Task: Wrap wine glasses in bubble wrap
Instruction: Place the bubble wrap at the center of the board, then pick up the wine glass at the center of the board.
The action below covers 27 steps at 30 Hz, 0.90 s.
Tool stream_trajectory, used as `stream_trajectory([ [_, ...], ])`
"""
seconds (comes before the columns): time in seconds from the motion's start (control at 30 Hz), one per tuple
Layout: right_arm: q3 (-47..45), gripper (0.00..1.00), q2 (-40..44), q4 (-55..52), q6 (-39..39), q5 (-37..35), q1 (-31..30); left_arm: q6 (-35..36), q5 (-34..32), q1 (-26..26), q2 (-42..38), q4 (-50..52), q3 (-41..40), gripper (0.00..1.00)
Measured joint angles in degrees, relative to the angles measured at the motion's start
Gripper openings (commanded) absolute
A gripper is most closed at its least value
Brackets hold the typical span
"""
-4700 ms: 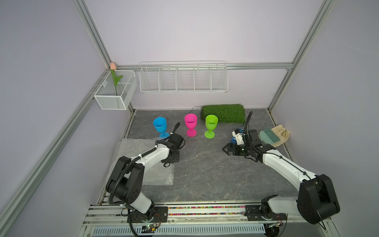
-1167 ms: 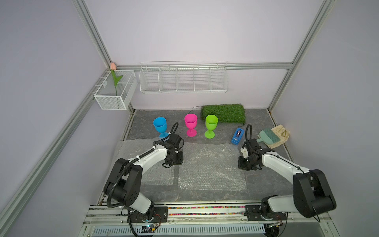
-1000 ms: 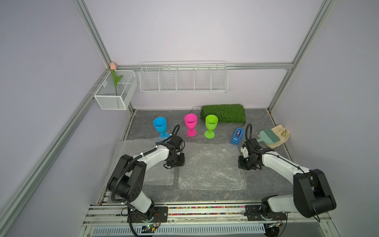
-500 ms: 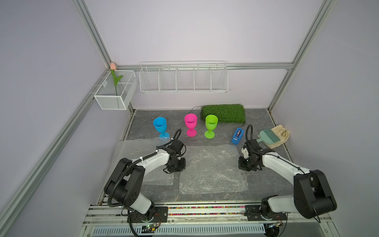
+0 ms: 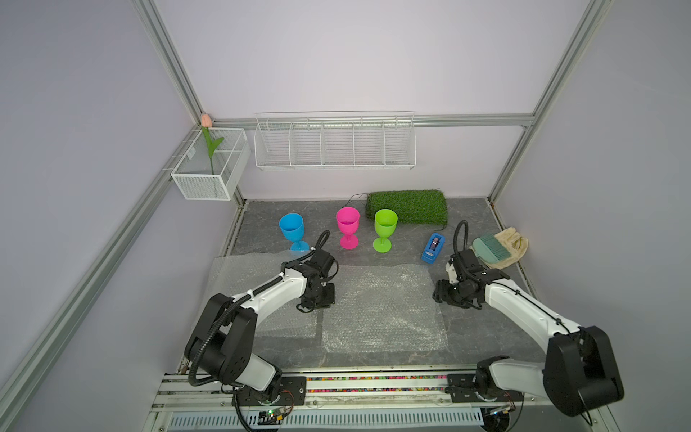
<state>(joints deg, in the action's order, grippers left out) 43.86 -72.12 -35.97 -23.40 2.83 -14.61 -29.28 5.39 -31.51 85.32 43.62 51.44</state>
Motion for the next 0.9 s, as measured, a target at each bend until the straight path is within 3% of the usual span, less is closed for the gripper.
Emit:
stream_trajectory([
  [0.1, 1.7, 0.99, 1.9, 2.1, 1.8, 1.4, 0.0, -0.2, -1.1, 0.2, -1.8, 0.9, 0.3, 0.28],
  [0.23, 4.5, 0.89, 1.7, 7.0, 4.5, 4.9, -0.1, -0.2, -2.0, 1.5, -3.8, 1.8, 0.3, 0.33],
  [0.5, 11.6, 0.89, -6.8, 21.1, 10.3, 9.4, -2.5, -0.4, -3.1, 3.2, -7.3, 2.2, 0.3, 0.54],
  [0.57, 11.6, 0.89, -8.1, 25.1, 12.2, 10.0, -3.7, -0.3, -3.2, 3.2, -7.7, 2.2, 0.3, 0.66],
  [0.63, 11.8, 0.89, -9.9, 29.7, 14.3, 10.6, -4.9, -0.7, -3.6, 3.2, -8.1, 2.1, 0.2, 0.85],
  [0.7, 12.3, 0.89, -12.0, 33.7, 15.9, 11.2, -5.6, -0.9, -3.8, 3.2, -8.5, 1.9, 0.2, 0.95],
  [0.77, 12.7, 0.89, -14.1, 37.7, 17.1, 11.8, -5.9, -1.1, -4.0, 3.2, -8.9, 1.9, 0.1, 0.99],
  [0.9, 13.8, 0.89, -18.1, 44.4, 19.2, 12.1, -6.3, -1.1, -4.1, 3.2, -9.8, 1.9, 0.1, 0.99],
])
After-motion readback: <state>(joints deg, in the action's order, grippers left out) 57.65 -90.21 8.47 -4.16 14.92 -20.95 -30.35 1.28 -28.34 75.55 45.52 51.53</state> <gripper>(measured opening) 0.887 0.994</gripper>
